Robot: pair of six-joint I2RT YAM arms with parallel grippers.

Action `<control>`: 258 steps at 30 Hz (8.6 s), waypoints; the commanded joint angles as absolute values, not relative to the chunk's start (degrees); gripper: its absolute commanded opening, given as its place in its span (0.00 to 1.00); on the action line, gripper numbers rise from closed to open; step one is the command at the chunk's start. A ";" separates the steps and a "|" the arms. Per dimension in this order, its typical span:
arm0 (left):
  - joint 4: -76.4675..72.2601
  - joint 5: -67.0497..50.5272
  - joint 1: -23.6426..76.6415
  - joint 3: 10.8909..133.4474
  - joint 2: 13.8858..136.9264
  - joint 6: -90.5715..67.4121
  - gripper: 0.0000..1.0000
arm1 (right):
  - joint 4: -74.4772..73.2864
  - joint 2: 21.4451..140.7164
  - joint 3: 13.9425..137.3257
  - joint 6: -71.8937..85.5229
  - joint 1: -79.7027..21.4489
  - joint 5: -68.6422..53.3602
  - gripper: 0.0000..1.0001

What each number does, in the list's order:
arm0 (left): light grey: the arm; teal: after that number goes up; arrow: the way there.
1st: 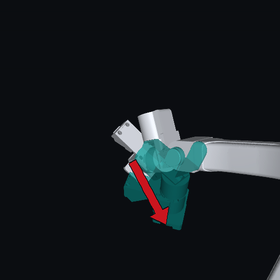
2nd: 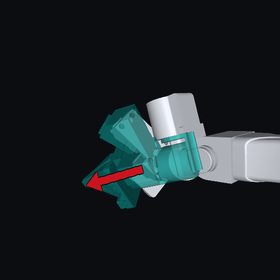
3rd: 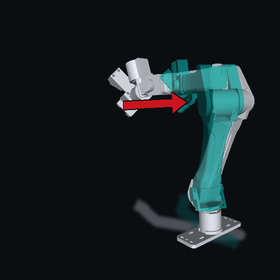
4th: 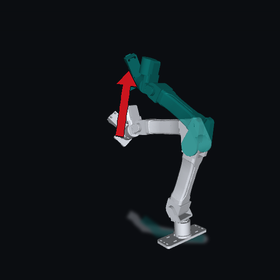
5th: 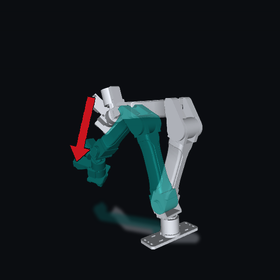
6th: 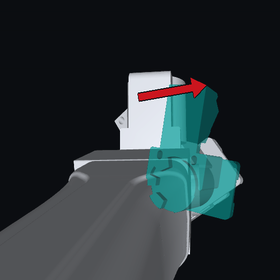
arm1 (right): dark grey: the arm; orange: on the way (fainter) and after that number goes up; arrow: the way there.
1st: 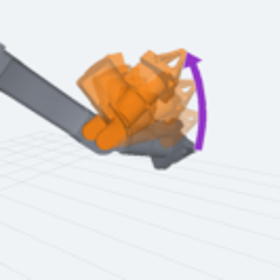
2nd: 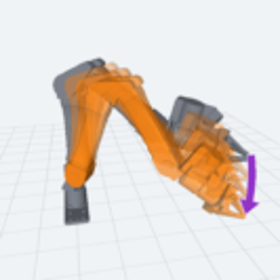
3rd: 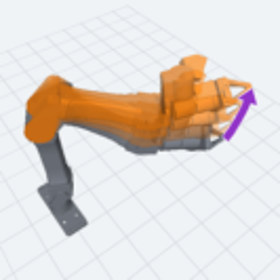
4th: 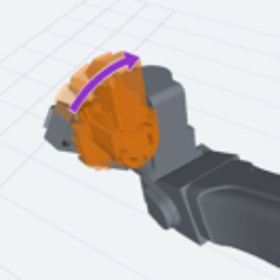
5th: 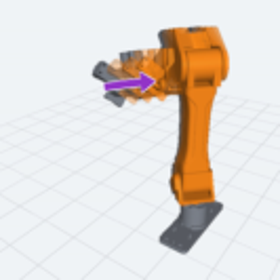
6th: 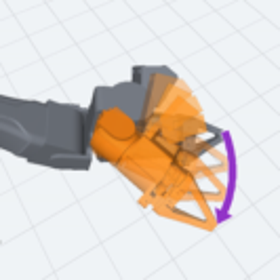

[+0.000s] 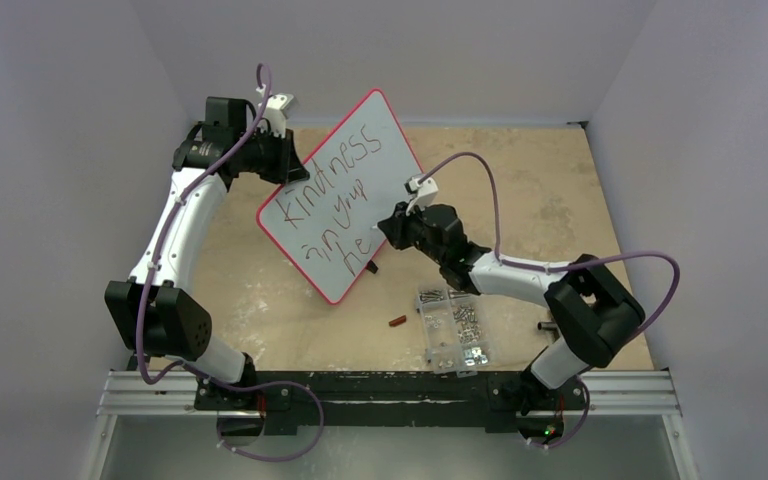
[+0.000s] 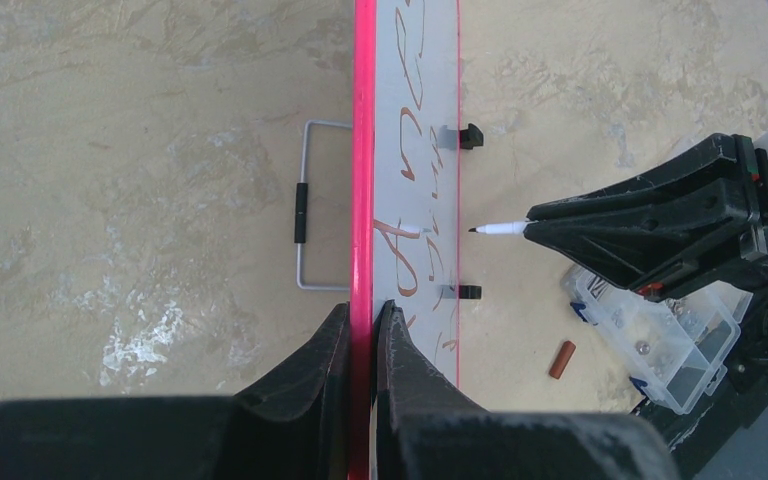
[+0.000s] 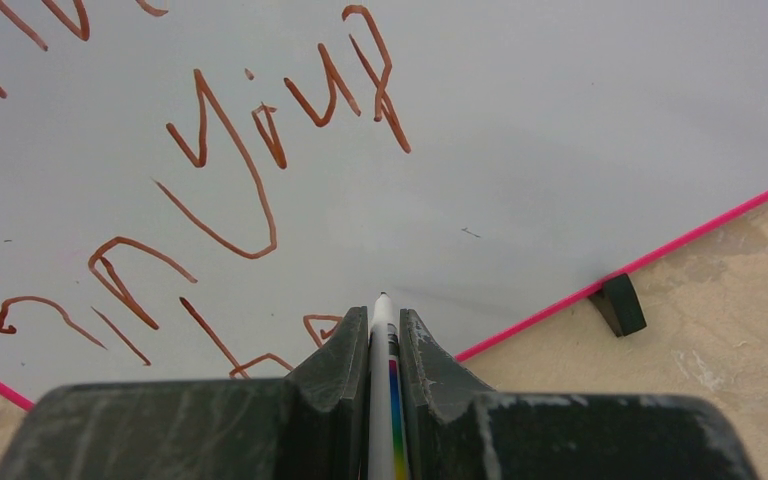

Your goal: Write a sentence on the whiteboard

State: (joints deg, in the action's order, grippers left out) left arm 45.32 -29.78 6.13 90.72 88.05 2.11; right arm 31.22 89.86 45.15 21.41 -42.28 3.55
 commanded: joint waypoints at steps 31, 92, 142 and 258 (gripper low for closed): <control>45.44 -23.72 6.11 89.87 86.98 5.76 0.00 | 37.47 94.81 43.46 23.70 -41.22 -4.92 0.00; 45.53 -23.65 6.07 89.91 87.01 5.80 0.00 | 31.94 95.63 48.96 23.84 -41.10 1.05 0.00; 45.58 -23.30 6.06 89.66 86.31 5.91 0.00 | 35.42 94.98 50.54 22.83 -39.62 3.61 0.00; 45.70 -23.03 6.10 89.58 85.61 6.07 0.00 | 32.01 97.25 55.40 22.68 -34.54 4.12 0.00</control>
State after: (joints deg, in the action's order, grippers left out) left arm 45.50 -28.69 6.13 90.11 87.09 2.02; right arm 30.85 98.94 53.47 22.92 -34.46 4.86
